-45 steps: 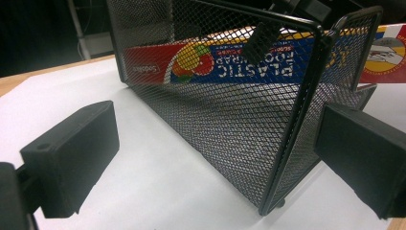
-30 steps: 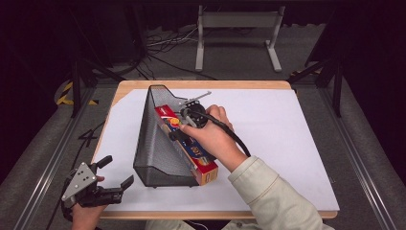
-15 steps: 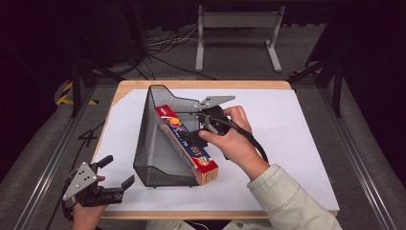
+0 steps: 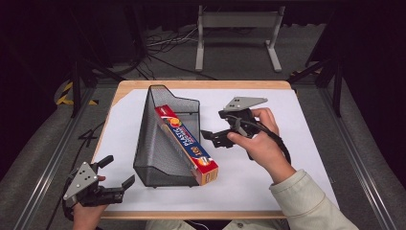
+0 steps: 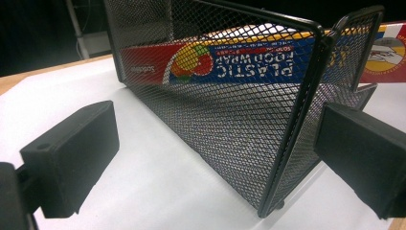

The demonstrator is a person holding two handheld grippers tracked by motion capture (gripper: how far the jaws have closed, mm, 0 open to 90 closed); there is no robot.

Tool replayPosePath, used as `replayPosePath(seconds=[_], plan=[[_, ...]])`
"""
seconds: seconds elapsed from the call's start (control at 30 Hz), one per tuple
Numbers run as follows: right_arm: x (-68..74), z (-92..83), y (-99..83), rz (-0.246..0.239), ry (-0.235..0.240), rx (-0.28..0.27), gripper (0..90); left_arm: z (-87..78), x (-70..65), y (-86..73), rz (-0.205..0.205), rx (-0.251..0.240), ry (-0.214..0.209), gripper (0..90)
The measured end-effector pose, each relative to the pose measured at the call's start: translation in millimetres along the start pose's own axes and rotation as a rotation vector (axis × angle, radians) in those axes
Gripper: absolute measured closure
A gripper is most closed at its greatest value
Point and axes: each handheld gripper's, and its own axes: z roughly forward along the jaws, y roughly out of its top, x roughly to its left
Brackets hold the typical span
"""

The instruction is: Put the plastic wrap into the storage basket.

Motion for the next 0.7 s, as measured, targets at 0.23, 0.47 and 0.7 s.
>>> replayPosePath(seconds=[0.23, 0.47, 0.7], plan=[[-19.3, -32.3, -15.1, -0.018, -0.024, -0.02, 12.6, -0.6, 0.8, -0.2, -0.001, -0.004, 0.004, 2.5], [-41.2, -62.7, -30.2, -0.006, -0.065, -0.047, 12.2, 0.1, 0.5, -0.1, -0.002, -0.002, 0.003, 2.5], [-58.8, -84.3, -50.3, -0.024, -0.097, -0.056, 12.2, -0.3, 0.8, 0.2, -0.007, 0.001, 0.013, 2.5]])
